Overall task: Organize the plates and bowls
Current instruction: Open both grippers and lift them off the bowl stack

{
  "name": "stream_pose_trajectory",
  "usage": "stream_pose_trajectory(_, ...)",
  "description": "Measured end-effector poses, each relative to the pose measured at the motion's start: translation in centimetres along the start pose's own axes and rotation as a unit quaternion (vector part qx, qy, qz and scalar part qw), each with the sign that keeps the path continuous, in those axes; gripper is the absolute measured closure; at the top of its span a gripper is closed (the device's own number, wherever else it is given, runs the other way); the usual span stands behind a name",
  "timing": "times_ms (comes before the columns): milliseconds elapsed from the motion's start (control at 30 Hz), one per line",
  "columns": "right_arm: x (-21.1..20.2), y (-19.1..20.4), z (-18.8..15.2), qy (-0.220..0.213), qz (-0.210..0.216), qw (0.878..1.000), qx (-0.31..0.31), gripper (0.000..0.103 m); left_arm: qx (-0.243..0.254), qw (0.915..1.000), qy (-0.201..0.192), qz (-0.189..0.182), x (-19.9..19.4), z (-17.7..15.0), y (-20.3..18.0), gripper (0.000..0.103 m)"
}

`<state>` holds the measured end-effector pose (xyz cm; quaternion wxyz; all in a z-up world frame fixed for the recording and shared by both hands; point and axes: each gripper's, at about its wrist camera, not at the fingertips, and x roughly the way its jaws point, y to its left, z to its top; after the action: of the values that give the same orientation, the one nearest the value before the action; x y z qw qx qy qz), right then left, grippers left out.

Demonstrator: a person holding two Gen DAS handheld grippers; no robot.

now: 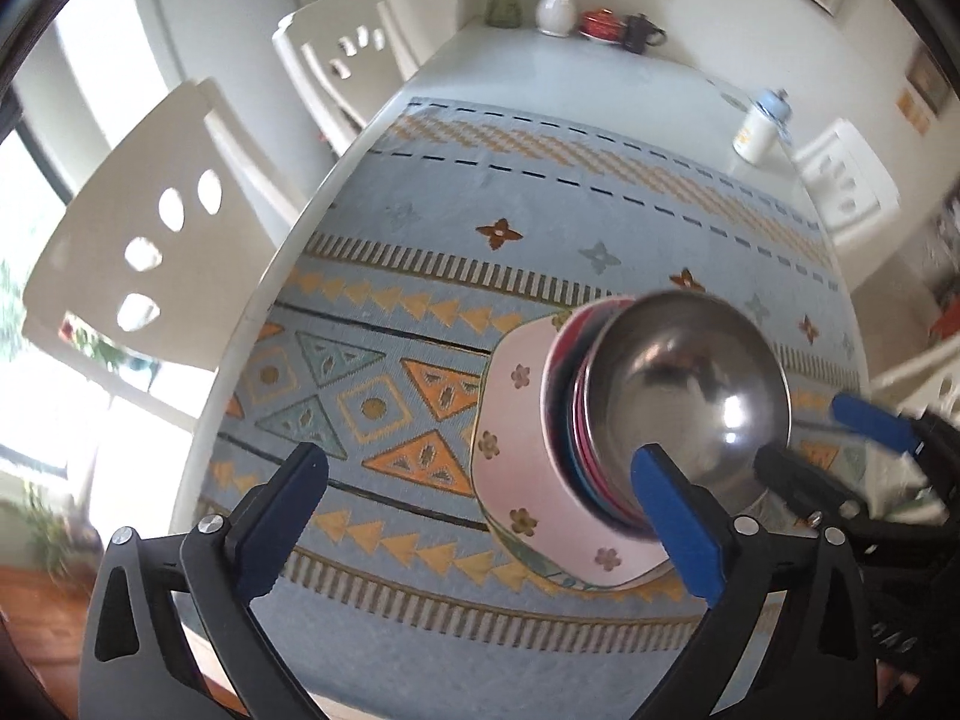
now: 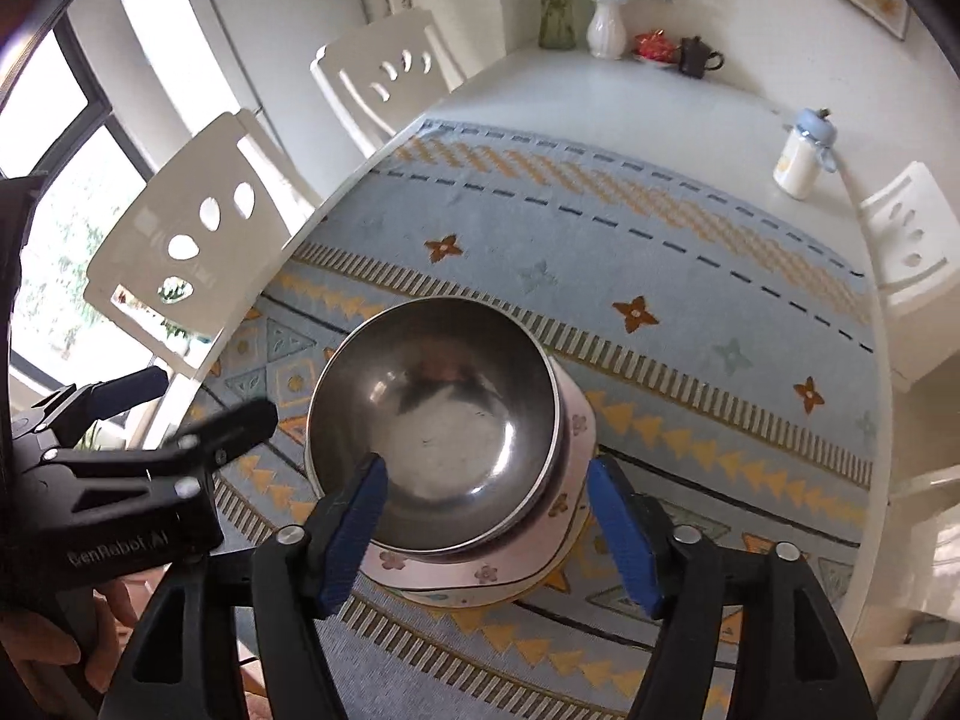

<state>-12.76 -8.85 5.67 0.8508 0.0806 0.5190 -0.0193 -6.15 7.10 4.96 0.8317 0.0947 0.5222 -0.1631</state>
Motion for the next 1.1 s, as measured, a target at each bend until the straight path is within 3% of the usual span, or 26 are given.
stream_pose_trajectory(100, -0.5, -0.2, -0.7, -0.017, -0.005, 1.0, 0.001, 0.026, -0.001, 1.0, -0.005, -0.001, 0.1, -0.5, -0.1, 0.001)
stream_pose_trajectory(300, 0.0, -0.4, -1.7, -0.001, -0.004, 1.0, 0.021, 0.025, 0.014, 0.9999, 0.0, 0.004, 0.7, -0.4, -0.9, 0.001)
stream_pose_trajectory(1100, -0.4, 0.4, -1.0, -0.014, -0.011, 1.0, 0.013, 0.024, 0.022, 0.9996, -0.017, 0.003, 0.7, 1.1, -0.6, 0.001)
